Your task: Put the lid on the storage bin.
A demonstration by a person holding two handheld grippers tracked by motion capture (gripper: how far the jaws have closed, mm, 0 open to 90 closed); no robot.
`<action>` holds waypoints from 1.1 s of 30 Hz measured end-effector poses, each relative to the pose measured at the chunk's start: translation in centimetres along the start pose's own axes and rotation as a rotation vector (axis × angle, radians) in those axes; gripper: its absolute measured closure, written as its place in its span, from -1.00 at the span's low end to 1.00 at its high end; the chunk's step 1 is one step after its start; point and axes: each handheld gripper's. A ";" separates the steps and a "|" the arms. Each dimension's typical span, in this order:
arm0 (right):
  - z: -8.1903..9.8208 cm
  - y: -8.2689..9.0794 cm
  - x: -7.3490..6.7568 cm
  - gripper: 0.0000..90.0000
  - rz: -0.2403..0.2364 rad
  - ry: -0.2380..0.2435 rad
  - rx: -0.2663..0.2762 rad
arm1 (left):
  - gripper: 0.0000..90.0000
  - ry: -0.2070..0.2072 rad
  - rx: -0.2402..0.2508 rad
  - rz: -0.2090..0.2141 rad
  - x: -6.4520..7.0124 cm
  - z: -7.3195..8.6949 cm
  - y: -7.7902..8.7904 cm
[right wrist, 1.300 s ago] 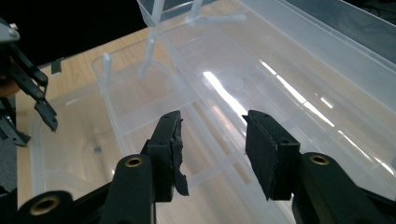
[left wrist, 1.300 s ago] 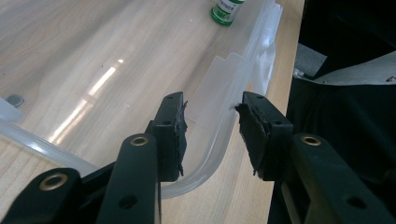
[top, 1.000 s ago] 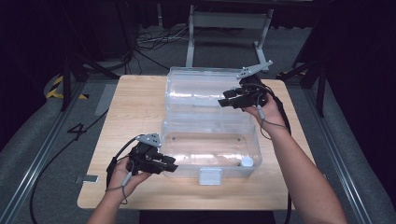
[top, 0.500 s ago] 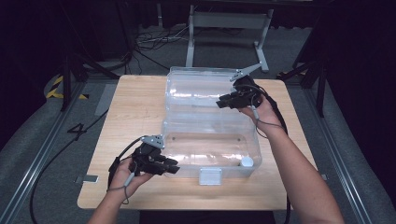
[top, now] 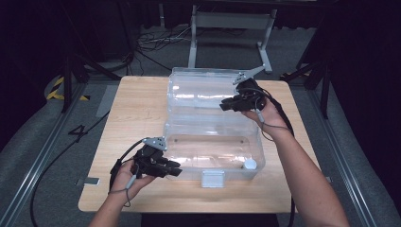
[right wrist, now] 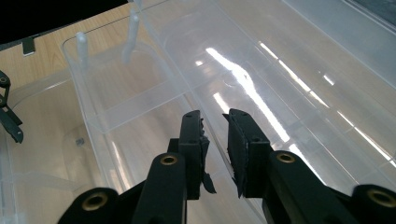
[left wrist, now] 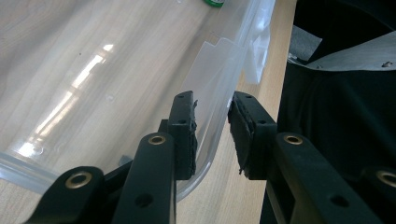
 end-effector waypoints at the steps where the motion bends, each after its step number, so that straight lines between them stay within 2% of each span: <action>1: 0.0 0.0 0.0 0.71 -0.004 0.000 0.003 | 0.57 0.000 0.000 0.000 0.0 0.0 0.0; 6: 0.0 0.4 -0.3 0.72 -0.023 0.003 0.007 | 0.57 0.000 -0.001 0.001 0.0 0.0 0.0; 33: -0.1 1.9 -2.4 0.76 -0.054 0.051 -0.001 | 0.58 0.002 -0.001 0.001 0.0 0.0 -0.1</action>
Point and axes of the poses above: each handheld gripper's, and its own axes: y roughly backward along the jaws, z roughly out of its underside, x roughly to its right, and after that the axes turned 14 degrees about y, right-handed
